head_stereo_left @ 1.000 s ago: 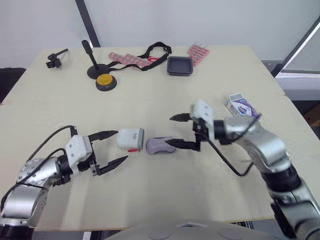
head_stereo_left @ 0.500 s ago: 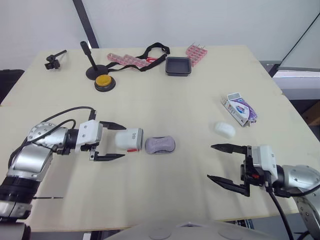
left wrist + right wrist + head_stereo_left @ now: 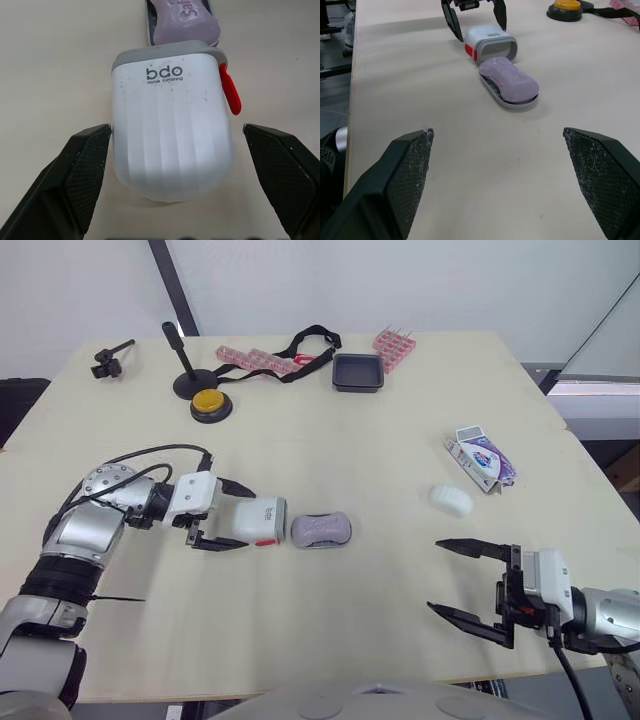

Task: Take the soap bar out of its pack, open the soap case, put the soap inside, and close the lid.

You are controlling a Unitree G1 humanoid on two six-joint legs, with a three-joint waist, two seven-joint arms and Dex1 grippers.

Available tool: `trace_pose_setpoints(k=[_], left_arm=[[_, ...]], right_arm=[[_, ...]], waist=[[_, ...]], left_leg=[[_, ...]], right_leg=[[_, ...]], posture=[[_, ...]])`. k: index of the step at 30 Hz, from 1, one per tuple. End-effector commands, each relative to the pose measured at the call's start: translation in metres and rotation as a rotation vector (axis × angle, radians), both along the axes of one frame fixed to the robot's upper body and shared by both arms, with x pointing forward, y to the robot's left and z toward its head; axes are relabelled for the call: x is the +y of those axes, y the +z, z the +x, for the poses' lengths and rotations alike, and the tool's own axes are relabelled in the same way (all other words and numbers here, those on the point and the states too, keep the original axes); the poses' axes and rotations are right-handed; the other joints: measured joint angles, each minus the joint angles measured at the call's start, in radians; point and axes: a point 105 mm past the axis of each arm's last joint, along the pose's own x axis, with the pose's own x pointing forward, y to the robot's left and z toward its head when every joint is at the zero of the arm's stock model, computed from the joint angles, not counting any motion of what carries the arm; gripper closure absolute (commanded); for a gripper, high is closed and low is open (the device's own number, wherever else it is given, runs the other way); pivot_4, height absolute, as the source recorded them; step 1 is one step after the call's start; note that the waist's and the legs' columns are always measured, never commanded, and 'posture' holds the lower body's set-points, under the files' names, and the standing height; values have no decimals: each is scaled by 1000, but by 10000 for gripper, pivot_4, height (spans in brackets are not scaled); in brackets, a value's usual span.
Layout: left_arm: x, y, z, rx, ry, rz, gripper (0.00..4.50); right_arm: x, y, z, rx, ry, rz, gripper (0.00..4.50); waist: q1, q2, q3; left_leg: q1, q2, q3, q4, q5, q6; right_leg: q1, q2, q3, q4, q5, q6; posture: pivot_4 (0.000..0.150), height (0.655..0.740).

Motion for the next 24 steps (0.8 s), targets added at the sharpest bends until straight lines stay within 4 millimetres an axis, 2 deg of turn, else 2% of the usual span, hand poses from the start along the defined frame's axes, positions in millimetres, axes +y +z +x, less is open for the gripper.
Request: trace_pose_setpoints(k=[1,6,12,20,24], left_arm=[[-4,4,5,-53,-10,8,0],[-8,-1,11,-86,12,4,0],[-9,-5,8,-83,7,3,0],[-7,-1,12,-105,18,-16,0],[-8,-1,12,-103,15,-23,10199]], right_arm=[[-4,9,1,-48,-1,-3,335],[0,10,2,-49,8,-7,335],[4,10,2,-44,18,-12,335],[11,10,3,-37,37,-19,335],[14,11,3,-32,42,-17,0]], waist=[[1,0,0],[2,0,0],[3,0,0],[4,0,0],[5,0,0]], left_leg=[[0,0,0,0,0,0],[0,0,0,0,0,0],[0,0,0,0,0,0],[0,0,0,0,0,0],[0,0,0,0,0,0]], right_leg=[[0,0,0,0,0,0],[0,0,0,0,0,0],[0,0,0,0,0,0],[0,0,0,-1,0,0],[0,0,0,-1,0,0]], posture=[[1500,7291],[1500,7291],[1500,7291],[1500,7291],[1500,7291]])
